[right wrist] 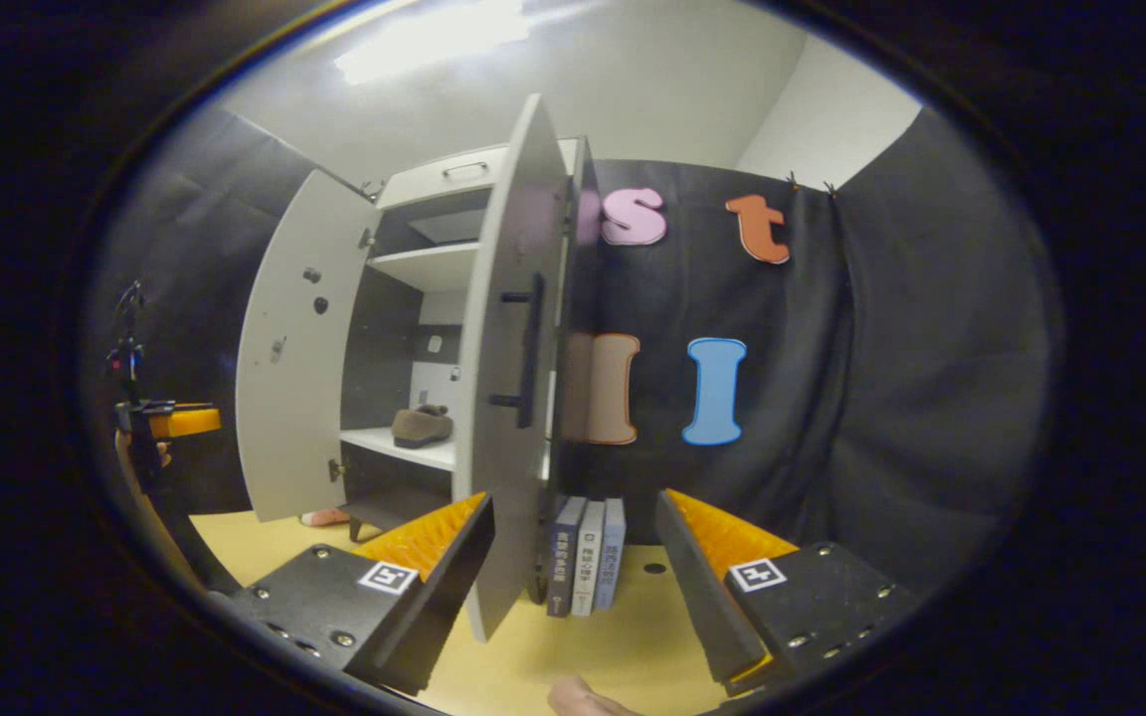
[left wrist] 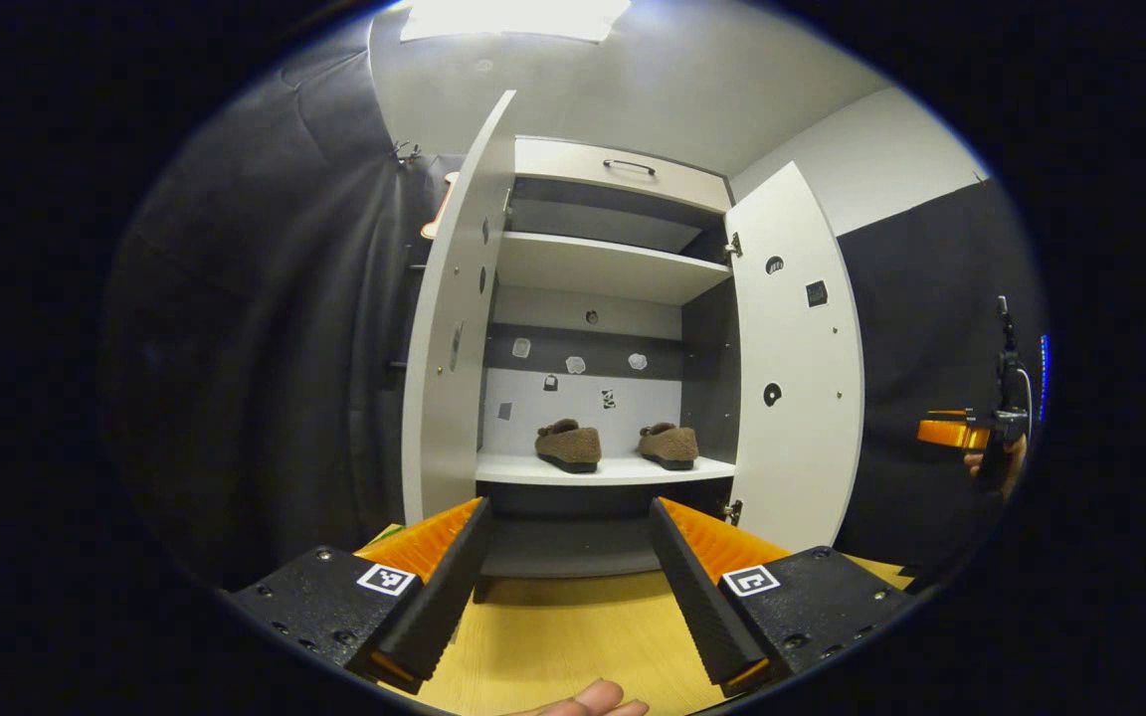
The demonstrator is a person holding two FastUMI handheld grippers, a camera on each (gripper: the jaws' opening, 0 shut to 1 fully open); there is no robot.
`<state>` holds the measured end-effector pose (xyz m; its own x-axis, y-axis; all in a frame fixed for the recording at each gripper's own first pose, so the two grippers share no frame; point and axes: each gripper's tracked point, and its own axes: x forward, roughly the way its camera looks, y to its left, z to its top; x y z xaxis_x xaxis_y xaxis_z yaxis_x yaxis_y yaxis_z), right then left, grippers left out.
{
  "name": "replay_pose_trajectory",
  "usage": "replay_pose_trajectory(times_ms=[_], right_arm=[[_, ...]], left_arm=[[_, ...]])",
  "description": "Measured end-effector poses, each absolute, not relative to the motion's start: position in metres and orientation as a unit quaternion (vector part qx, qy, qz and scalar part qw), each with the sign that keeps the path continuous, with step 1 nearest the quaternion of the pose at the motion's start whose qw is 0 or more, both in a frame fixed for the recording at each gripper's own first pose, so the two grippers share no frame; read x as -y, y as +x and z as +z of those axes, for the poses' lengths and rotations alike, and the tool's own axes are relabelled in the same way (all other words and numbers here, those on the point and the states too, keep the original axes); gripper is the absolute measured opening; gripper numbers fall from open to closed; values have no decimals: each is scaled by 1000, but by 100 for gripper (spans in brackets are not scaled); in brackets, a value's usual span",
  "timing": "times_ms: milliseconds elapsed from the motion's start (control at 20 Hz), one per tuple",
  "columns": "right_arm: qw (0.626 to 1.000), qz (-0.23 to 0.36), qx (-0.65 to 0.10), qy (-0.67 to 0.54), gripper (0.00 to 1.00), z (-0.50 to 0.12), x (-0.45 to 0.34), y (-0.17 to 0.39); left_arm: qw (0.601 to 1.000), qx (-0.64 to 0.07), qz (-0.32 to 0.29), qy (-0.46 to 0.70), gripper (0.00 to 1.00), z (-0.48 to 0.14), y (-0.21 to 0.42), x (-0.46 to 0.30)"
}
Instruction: Grab one shoe with the right hand and put it into the shoe cabinet, grab the other shoe with the left hand and put it into the shoe cabinet; then close the right door with the right hand and the left door with the left hand.
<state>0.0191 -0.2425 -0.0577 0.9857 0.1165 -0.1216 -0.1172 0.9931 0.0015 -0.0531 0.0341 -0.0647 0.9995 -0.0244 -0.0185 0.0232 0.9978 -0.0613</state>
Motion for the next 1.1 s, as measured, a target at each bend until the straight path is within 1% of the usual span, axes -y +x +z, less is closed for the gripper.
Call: replay_pose_trajectory(times_ms=[200, 250, 300, 400, 450, 550, 600, 700, 750, 900, 950, 1000, 1050, 1100], right_arm=[[997, 52, -51, 5, 98, -27, 298, 64], [997, 50, -54, 18, 98, -22, 304, 74], [997, 45, -55, 25, 98, -15, 306, 85], [997, 37, -59, 18, 99, -7, 310, 108], [997, 36, -66, 18, 99, -6, 306, 116], [997, 36, -71, 20, 98, -3, 291, 133], [997, 34, -67, 14, 99, -1, 284, 142], [996, 57, -75, 11, 98, -7, 254, 153], [995, 63, -78, 3, 99, -8, 241, 157], [992, 95, -84, -17, 99, -7, 198, 164], [992, 97, -80, -16, 99, -2, 192, 163], [991, 104, -81, -4, 85, -3, 177, 171], [990, 114, -85, 5, 87, -4, 168, 165], [989, 122, -86, 5, 84, -4, 158, 166]], left_arm=[[1000, -3, 17, -18, 96, -62, -58, -54], [1000, -1, 16, -19, 93, -62, -60, -55], [1000, 1, 12, -23, 96, -62, -62, -53], [1000, -4, 8, -29, 96, -67, -64, -53], [1000, -7, 2, -30, 93, -69, -64, -50], [999, -15, -14, -34, 93, -73, -63, -42], [999, -17, -23, -36, 96, -75, -63, -39], [998, -23, -36, -35, 96, -80, -63, -34], [998, -26, -39, -34, 96, -82, -63, -34], [998, -30, -39, -35, 96, -86, -64, -38], [998, -29, -38, -38, 96, -86, -64, -39], [998, -29, -35, -40, 96, -87, -65, -41], [998, -30, -34, -41, 96, -88, -66, -41], [998, -30, -33, -40, 96, -89, -67, -42]])
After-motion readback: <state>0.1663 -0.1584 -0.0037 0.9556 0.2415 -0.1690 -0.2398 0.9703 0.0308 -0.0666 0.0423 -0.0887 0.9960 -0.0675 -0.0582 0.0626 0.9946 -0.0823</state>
